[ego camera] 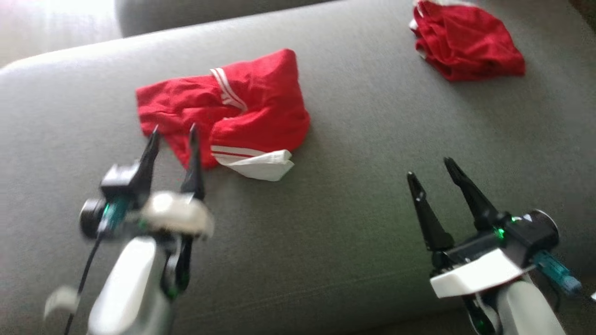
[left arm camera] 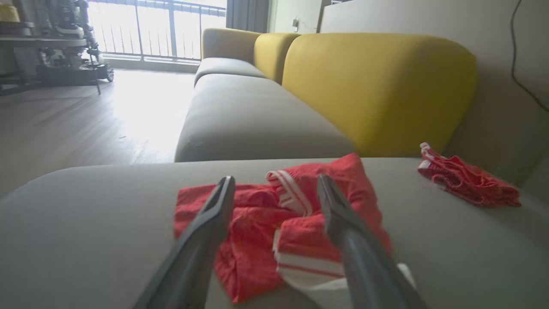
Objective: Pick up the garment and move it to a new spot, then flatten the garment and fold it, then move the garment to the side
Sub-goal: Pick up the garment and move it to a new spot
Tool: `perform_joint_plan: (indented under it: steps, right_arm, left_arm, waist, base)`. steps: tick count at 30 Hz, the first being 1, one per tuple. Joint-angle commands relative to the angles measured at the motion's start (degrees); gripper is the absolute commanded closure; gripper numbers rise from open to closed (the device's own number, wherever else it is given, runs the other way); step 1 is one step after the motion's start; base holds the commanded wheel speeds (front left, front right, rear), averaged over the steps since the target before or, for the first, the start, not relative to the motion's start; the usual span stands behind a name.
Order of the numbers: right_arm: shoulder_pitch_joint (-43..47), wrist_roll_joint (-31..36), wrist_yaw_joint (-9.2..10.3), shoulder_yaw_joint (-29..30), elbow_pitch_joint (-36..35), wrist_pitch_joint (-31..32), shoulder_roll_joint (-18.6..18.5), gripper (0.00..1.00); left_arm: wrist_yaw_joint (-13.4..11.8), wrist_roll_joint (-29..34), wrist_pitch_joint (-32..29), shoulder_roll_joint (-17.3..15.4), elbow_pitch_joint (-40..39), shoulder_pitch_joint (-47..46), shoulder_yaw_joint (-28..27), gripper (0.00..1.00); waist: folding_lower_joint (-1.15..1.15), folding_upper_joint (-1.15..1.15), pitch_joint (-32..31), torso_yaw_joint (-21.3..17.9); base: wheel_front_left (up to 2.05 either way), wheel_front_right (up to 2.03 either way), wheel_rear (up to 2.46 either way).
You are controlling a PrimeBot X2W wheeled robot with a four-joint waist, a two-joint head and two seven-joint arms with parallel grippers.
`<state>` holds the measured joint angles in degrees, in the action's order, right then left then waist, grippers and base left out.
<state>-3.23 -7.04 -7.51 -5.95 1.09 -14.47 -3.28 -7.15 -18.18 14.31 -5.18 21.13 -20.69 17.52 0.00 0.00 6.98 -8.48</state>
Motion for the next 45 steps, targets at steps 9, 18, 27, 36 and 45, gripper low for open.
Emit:
perform_joint_plan:
  steps: [9,18,27,36,45]
  right_arm:
    - [3.5,0.4,0.02,7.4,0.9,-0.5,0.4,0.00]
    - [2.9,-1.5,0.02,11.8,7.5,-0.5,0.4,0.00]
    - [1.9,-2.5,0.02,11.3,10.8,-0.5,0.4,0.00]
    - [3.1,-0.6,0.02,7.9,8.6,-0.5,0.4,0.00]
    - [4.6,1.6,0.02,5.0,7.0,-0.5,0.4,0.00]
  left_arm:
    - [-5.4,4.1,0.7,-4.2,-19.1,15.6,-5.1,0.00]
    - [-7.6,6.2,0.7,-3.7,-24.9,23.0,-5.5,0.00]
    - [-8.0,6.3,0.7,-2.7,-25.6,25.9,-5.8,0.00]
    - [-7.9,6.8,0.7,-1.9,-24.7,27.3,-6.4,0.00]
    - [-9.2,6.8,0.7,-0.5,-22.8,29.8,-7.7,0.00]
  waist:
    - [0.00,0.00,-6.5,5.5]
    - [0.00,0.00,-8.4,6.7]
    - [0.00,0.00,-9.8,6.5]
    - [0.00,0.00,-10.8,6.3]
    - [0.00,0.00,-11.7,6.7]
  base:
    - [0.00,0.00,0.00]
    - [0.00,0.00,0.00]
    - [0.00,0.00,0.00]
    - [0.00,0.00,0.00]
    - [0.00,0.00,0.00]
